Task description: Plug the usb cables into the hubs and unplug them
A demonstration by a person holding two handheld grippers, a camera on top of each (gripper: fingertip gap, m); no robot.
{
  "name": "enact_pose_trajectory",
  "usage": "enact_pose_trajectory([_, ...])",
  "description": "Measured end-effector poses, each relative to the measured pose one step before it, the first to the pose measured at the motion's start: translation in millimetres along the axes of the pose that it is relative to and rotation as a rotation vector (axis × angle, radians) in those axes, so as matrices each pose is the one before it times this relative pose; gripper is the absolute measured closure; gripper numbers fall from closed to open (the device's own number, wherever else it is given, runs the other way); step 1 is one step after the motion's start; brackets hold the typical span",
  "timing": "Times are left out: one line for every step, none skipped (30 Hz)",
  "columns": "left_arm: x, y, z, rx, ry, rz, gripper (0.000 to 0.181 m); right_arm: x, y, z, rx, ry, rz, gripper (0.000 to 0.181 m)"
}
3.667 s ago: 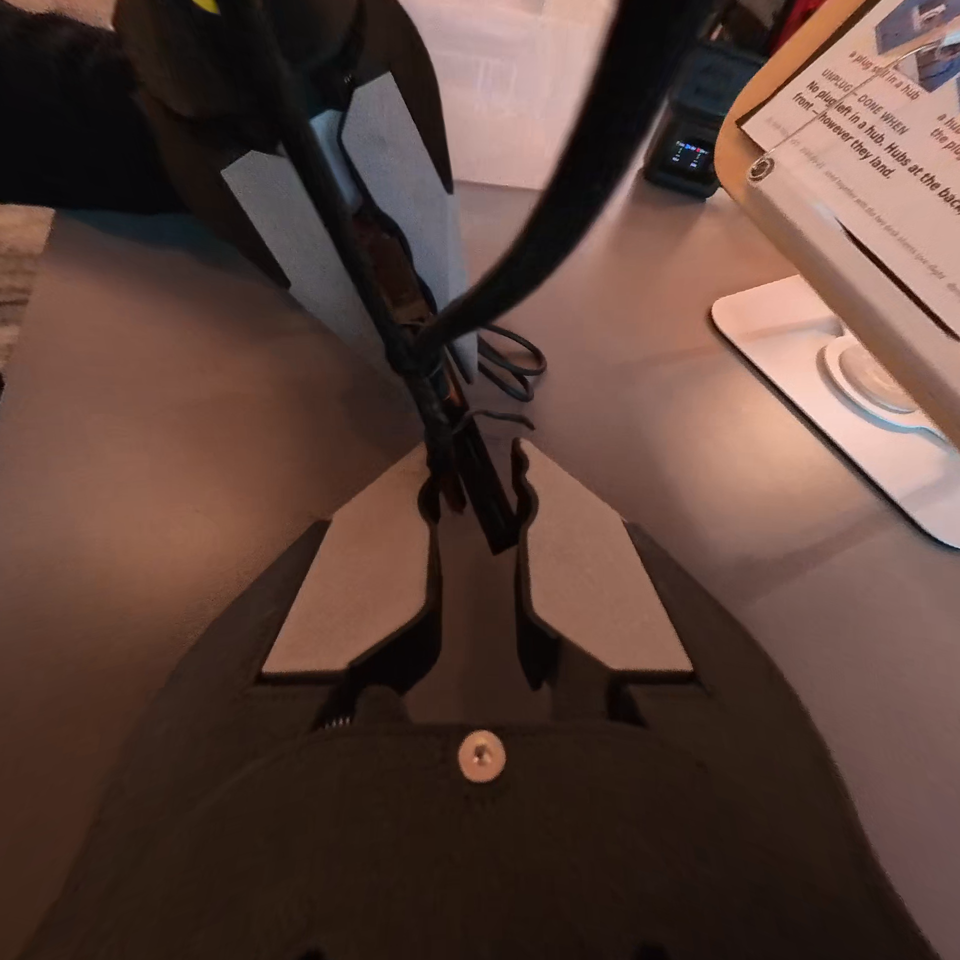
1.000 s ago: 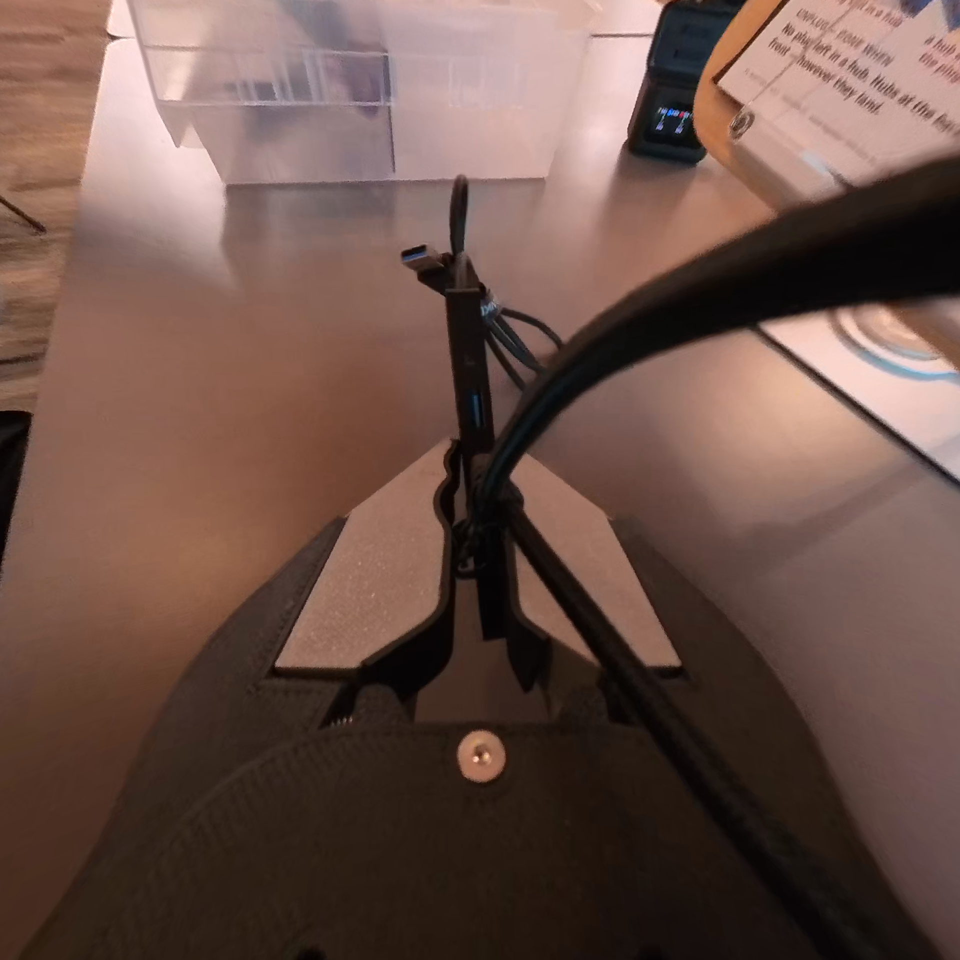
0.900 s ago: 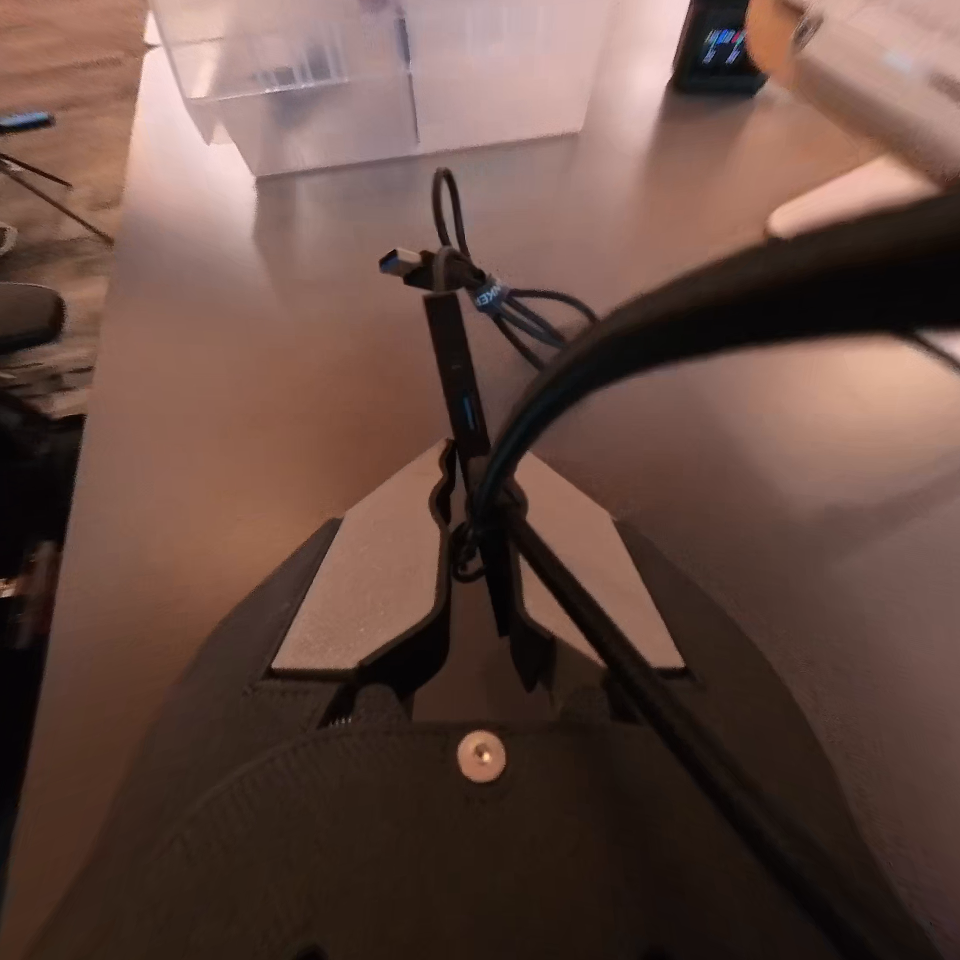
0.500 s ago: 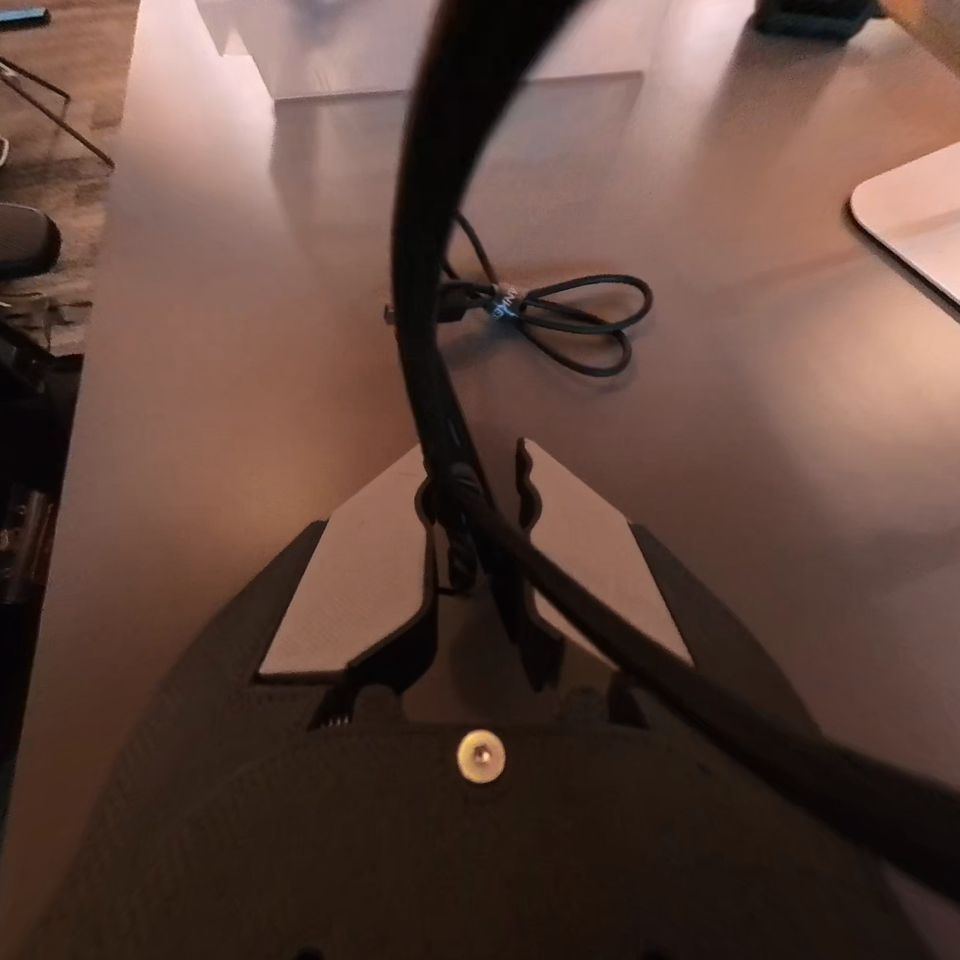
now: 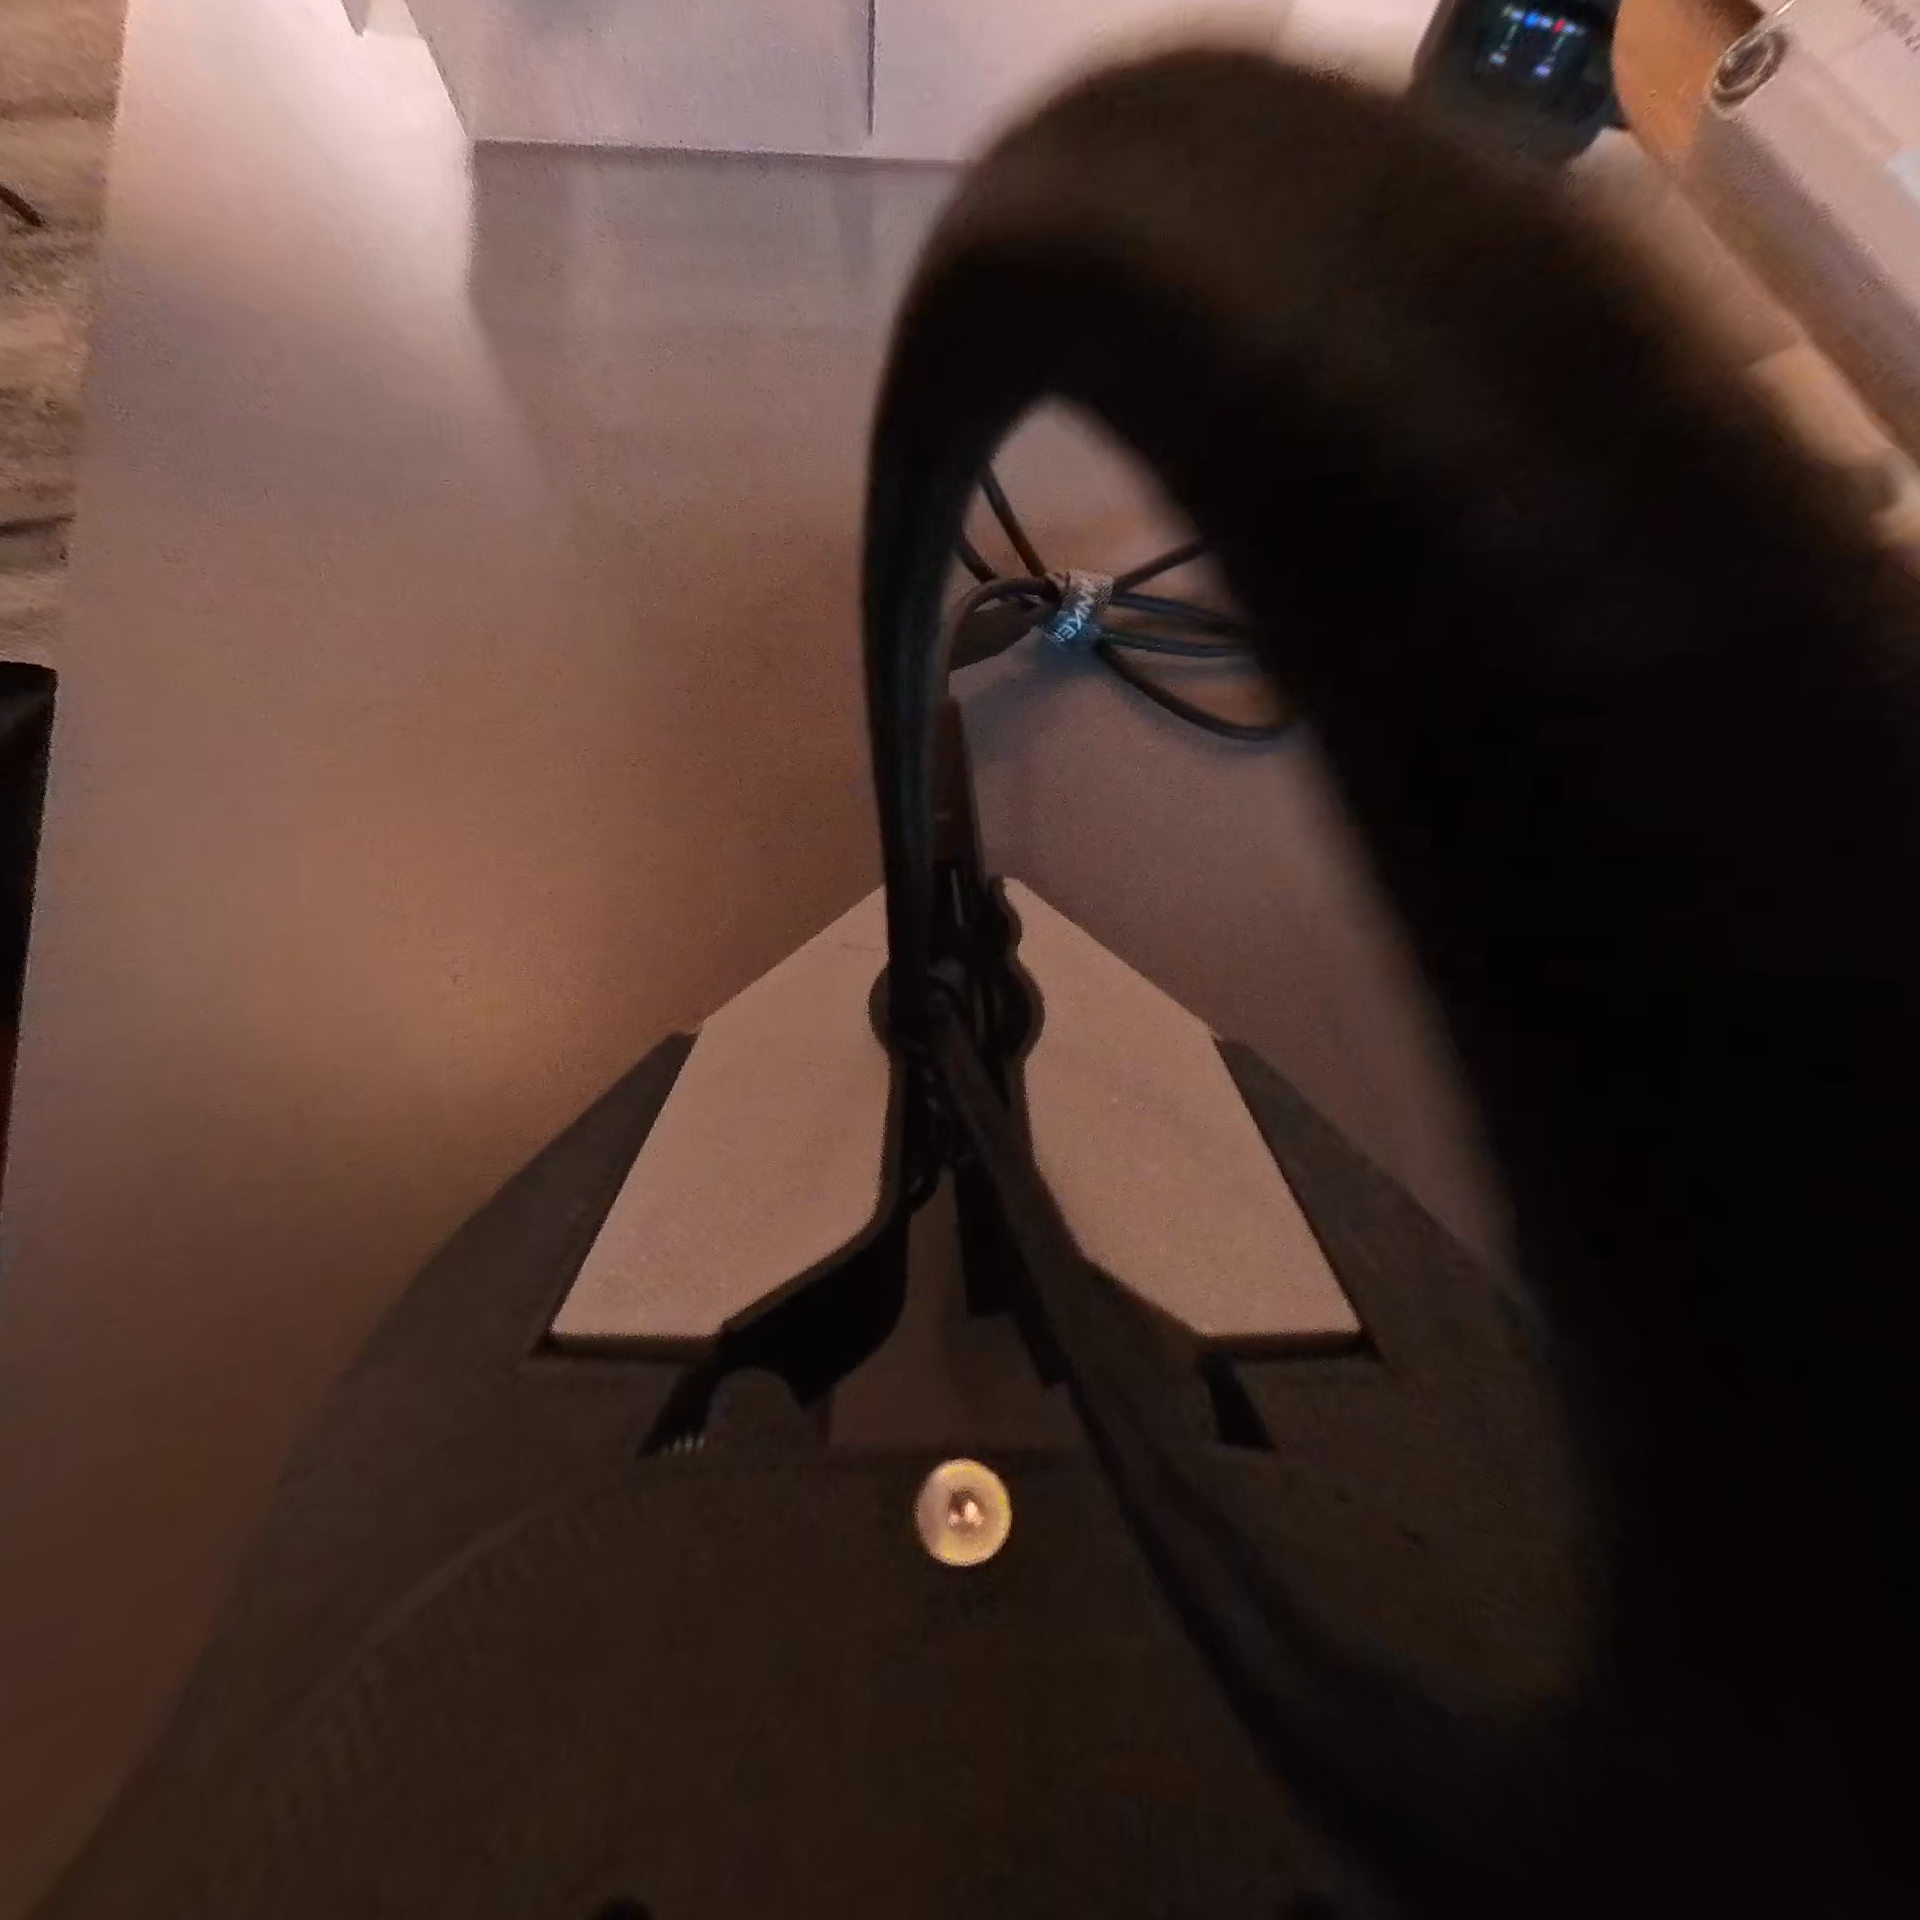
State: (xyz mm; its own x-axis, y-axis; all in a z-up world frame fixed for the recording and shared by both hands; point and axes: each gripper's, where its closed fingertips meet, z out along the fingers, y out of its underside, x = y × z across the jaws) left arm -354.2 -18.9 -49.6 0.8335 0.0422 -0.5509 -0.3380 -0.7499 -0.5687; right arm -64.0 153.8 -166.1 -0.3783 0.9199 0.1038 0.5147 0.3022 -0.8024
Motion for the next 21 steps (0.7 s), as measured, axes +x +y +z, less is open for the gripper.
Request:
enact_pose_trajectory([0.8,3.49,2.42,-0.0048,0.003,-0.0078,0.175,-0.83,-0.25,0.25,-0.0011,0.0009,-0.0035,0.171])
enact_pose_trajectory([0.51,3.06,2.32,-0.0012,0.001,-0.0085,0.175,-0.53,-0.24,0.46,-0.0008,0.0007,-0.0013,0.171])
enact_pose_trajectory([0.48,2.95,2.21,0.0014,0.0005,-0.0088,0.174,-0.47,-0.13,0.31,-0.0003,-0.0003,0.0005,0.171])
enact_pose_trajectory([0.7,3.08,2.44,0.0018,0.0025,-0.009,0.174,-0.59,-0.02,0.21,0.0,-0.0033,0.0027,0.172])
enact_pose_trajectory([0.59,3.38,2.67,0.0026,0.0022,-0.0102,0.174,-0.82,0.1,0.13,-0.0005,-0.0055,0.0044,0.172])
enact_pose_trajectory([0.67,3.75,2.96,0.0021,0.0025,-0.0109,0.174,-0.53,-0.14,-0.09,-0.0003,-0.0033,0.0031,0.171])
enact_pose_trajectory([0.38,4.17,3.07,-0.0001,0.0019,-0.0095,0.174,-0.39,-0.47,-0.27,0.0013,-0.0005,-0.0017,0.172])
enact_pose_trajectory([-0.01,4.1,3.04,0.0001,-0.0007,-0.0086,0.174,0.01,-0.5,-0.25,0.0013,0.002,-0.0038,0.172])
enact_pose_trajectory([-0.07,4.22,2.9,-0.0004,-0.0005,-0.0067,0.174,1.02,-0.82,-0.67,0.001,0.0105,-0.0041,0.172])
enact_pose_trajectory([0.37,4.48,3.14,-0.0027,0.0035,-0.006,0.174,1.67,-1.98,-0.97,0.0089,0.0151,-0.0073,0.172])
enact_pose_trajectory([0.72,4.96,3.09,-0.0075,0.007,-0.0066,0.174,1.21,-2.53,-1.46,0.0137,0.0103,-0.0059,0.173])
enact_pose_trajectory([-0.05,4.71,2.75,-0.008,0.0021,-0.0064,0.174,1.17,-2.63,-1.78,0.0142,0.0072,0.0001,0.173])
enact_pose_trajectory([-0.07,4.12,2.18,-0.0056,0.0016,-0.0038,0.174,2.01,-2.82,-2.17,0.0164,0.0086,0.0042,0.173])
enact_pose_trajectory([-0.64,2.92,1.28,0.0003,-0.0019,-0.0039,0.173,2.74,-2.65,-2.58,0.0165,0.0116,0.0066,0.173])
enact_pose_trajectory([-0.37,1.55,0.07,0.0078,0.0012,-0.0049,0.173,3.43,-2.84,-2.96,0.0181,0.0153,0.0073,0.173])
enact_pose_trajectory([0.08,1.3,-0.19,0.0055,0.0068,-0.0096,0.174,3.41,-3.18,-3.14,0.0205,0.0154,0.007,0.173])
enact_pose_trajectory([-0.05,1.25,-0.79,0.0045,0.0054,-0.0098,0.173,3.22,-3.26,-3.4,0.0204,0.0144,0.0063,0.173])
enact_pose_trajectory([-0.49,0.58,-1.13,0.0079,0.0004,-0.0084,0.173,3.71,-3.81,-3.68,0.021,0.0196,0.0034,0.174])
enact_pose_trajectory([-0.47,0.36,-1.22,0.0102,-0.0023,-0.0089,0.173,4.55,-4.31,-4.32,0.0244,0.0271,-0.0024,0.174])
enact_pose_trajectory([0.1,0.17,-0.98,0.0106,-0.0006,-0.0065,0.173,5.14,-4.74,-4.76,0.0267,0.0303,-0.0038,0.174])
enact_pose_trajectory([-0.14,0.48,-0.72,0.0081,-0.0041,-0.0025,0.174,5.71,-4.92,-5.41,0.0271,0.0296,0.0014,0.174])
